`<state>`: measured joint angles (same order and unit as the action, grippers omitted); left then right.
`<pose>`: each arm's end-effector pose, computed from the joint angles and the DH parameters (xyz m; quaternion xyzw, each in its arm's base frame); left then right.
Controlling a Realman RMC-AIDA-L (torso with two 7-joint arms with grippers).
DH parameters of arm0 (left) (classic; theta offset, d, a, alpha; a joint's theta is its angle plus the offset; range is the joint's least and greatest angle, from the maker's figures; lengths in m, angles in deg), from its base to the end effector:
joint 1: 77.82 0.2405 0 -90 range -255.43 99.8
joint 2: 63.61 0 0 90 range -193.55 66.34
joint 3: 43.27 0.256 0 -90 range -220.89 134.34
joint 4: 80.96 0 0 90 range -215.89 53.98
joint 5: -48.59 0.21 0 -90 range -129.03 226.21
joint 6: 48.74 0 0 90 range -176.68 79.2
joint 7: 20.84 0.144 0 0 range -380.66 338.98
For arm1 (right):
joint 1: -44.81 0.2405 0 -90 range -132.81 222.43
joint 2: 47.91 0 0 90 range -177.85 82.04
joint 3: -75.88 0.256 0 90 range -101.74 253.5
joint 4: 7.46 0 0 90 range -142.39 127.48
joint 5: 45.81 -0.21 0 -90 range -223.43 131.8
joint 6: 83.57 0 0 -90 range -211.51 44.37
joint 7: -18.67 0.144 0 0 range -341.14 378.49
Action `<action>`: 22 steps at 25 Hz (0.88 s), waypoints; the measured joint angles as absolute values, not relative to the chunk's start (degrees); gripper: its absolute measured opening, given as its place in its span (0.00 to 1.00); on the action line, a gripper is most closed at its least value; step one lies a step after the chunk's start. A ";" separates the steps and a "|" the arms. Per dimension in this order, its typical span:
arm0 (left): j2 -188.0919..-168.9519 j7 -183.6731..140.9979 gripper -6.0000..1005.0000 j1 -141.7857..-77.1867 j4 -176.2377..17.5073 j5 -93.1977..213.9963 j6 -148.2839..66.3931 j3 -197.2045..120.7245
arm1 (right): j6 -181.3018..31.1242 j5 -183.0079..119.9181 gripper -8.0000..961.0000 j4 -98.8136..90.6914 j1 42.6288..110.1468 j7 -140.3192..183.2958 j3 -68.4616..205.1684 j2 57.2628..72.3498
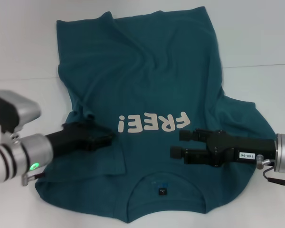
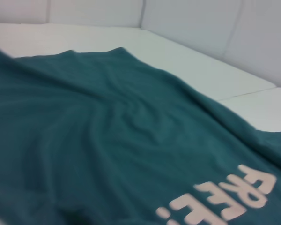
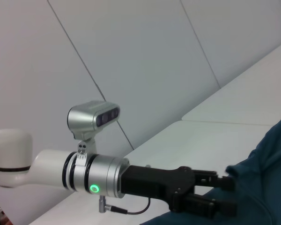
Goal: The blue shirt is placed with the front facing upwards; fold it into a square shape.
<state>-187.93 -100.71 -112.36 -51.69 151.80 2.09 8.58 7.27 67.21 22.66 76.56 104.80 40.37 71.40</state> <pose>-0.2636 0.3822 -0.0658 -0.8889 -0.3089 -0.1743 0.2900 0.2571 0.3240 -0.0143 -0.8963 0.3120 0.3038 0.0841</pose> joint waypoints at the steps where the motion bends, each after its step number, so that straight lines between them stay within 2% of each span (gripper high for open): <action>1: -188.00 -100.79 0.82 -112.95 -51.69 151.77 2.34 8.96 | 7.30 67.21 0.92 22.64 76.54 104.81 40.37 71.40; 10: -188.17 -101.24 0.82 -115.01 -51.30 146.56 2.94 15.13 | 6.87 67.13 0.92 22.62 76.19 104.36 40.66 71.44; 22: -188.02 -101.01 0.82 -109.39 -46.95 140.22 7.95 13.19 | 6.19 66.76 0.92 23.07 75.88 104.60 41.15 71.07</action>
